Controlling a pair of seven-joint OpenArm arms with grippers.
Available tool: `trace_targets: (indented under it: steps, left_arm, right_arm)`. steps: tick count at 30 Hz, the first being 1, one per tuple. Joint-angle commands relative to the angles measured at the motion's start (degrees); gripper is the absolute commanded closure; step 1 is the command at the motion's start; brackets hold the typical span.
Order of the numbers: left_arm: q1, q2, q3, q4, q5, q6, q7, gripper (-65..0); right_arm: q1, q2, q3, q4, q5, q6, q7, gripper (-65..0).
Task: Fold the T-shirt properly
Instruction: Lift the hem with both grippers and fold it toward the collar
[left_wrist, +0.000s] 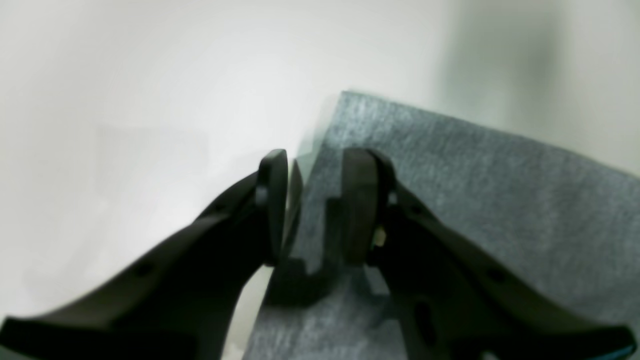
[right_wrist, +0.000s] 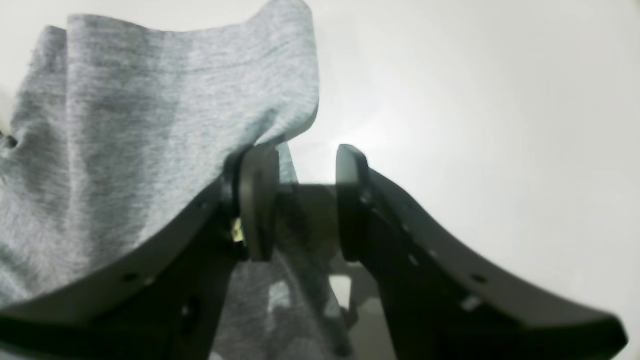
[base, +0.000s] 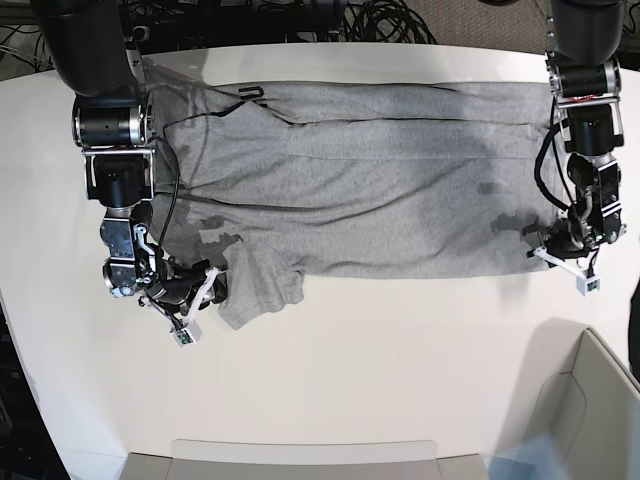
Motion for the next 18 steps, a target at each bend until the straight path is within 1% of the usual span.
trace_targets:
  steps: [1, 4, 6, 9, 10, 12, 13, 16, 18]
  left_arm:
    - [-2.1, -1.3, -0.2, -0.4, -0.1, -0.2, 0.6, -20.2]
    - [-2.7, -1.2, -0.2, -1.2, -0.2, -4.0, 1.3, -20.3]
    - [-2.8, -1.2, -0.2, -1.2, -0.2, -5.0, 1.3, -20.4]
    - [-2.8, -1.1, -0.2, -1.2, -0.4, -5.3, 1.9, -20.4]
    - [-2.8, -0.9, -0.3, -1.2, -0.4, -6.2, 2.8, -20.4]
    - [-2.9, 0.1, -0.3, -1.2, -0.4, -9.7, 3.8, -20.4]
    - [-2.9, 0.4, -0.3, -1.2, -0.4, -10.6, 3.8, -20.2]
    - [-2.9, 1.1, -0.3, -1.2, -0.4, -11.1, 3.5, -18.9]
    - [-2.9, 1.9, -0.3, -1.2, -0.4, -11.1, 3.2, -13.7]
  right_arm:
    - [0.6, 0.4, -0.2, 0.2, -1.1, 0.5, -2.4, -20.6]
    - [0.6, 0.4, -0.2, 0.4, -1.1, 0.5, -2.4, -20.6]
    - [0.6, 0.3, -0.2, 0.4, -1.1, 0.5, -2.4, -20.6]
    - [0.6, 0.3, -0.2, 0.4, -1.1, 0.5, -2.4, -20.6]
    - [0.6, 0.3, -0.2, 0.4, -1.1, 0.5, -2.4, -20.6]
    - [0.6, 0.3, -0.2, 0.4, -1.1, 0.5, -2.4, -20.6]
    - [0.6, 0.3, -0.2, 0.4, -1.1, 0.5, -2.4, -20.6]
    - [0.6, 0.1, -0.3, 0.4, -1.1, 0.5, -2.4, -20.6]
    - [0.6, 0.1, -0.3, 0.3, -1.1, 0.6, -2.5, -20.5]
